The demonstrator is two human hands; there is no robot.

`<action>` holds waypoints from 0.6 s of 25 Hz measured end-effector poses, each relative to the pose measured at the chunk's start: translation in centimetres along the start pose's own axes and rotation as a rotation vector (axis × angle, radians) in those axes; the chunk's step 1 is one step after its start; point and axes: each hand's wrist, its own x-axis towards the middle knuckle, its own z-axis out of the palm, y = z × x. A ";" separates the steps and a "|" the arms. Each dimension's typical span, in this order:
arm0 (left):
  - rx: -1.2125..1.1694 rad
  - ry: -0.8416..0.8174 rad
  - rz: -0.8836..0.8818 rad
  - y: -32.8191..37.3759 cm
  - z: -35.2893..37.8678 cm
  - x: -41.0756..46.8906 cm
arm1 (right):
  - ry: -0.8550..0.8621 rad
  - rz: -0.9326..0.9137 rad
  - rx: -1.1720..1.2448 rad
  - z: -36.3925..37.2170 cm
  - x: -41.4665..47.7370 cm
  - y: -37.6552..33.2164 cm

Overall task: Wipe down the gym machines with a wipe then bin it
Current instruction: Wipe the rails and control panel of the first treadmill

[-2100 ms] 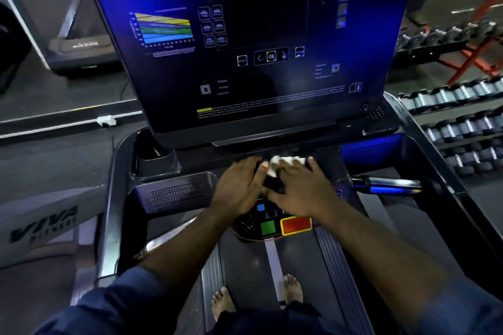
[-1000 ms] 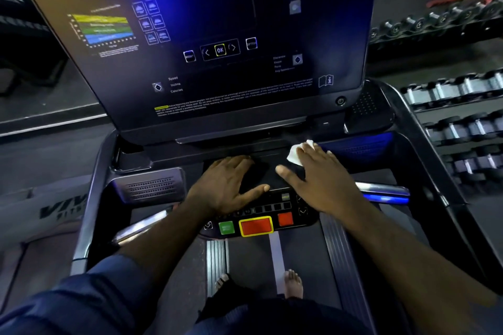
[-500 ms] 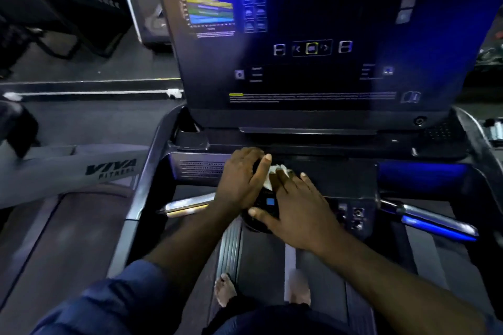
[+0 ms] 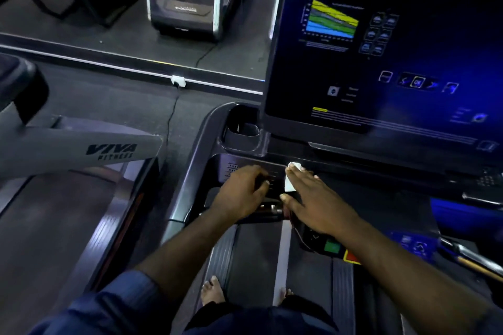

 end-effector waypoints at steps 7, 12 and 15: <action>-0.093 0.058 0.062 -3.3 -4.1 -0.6 | 0.294 0.161 -0.080 -0.1 0.5 -2.3; -0.112 0.490 -0.110 -6.5 -6.4 -2.6 | 0.281 -0.165 0.224 -1.1 5.1 -6.3; -0.203 0.650 -0.447 -8.2 -6.8 -5.2 | 0.398 -0.410 0.113 1.3 10.6 -9.3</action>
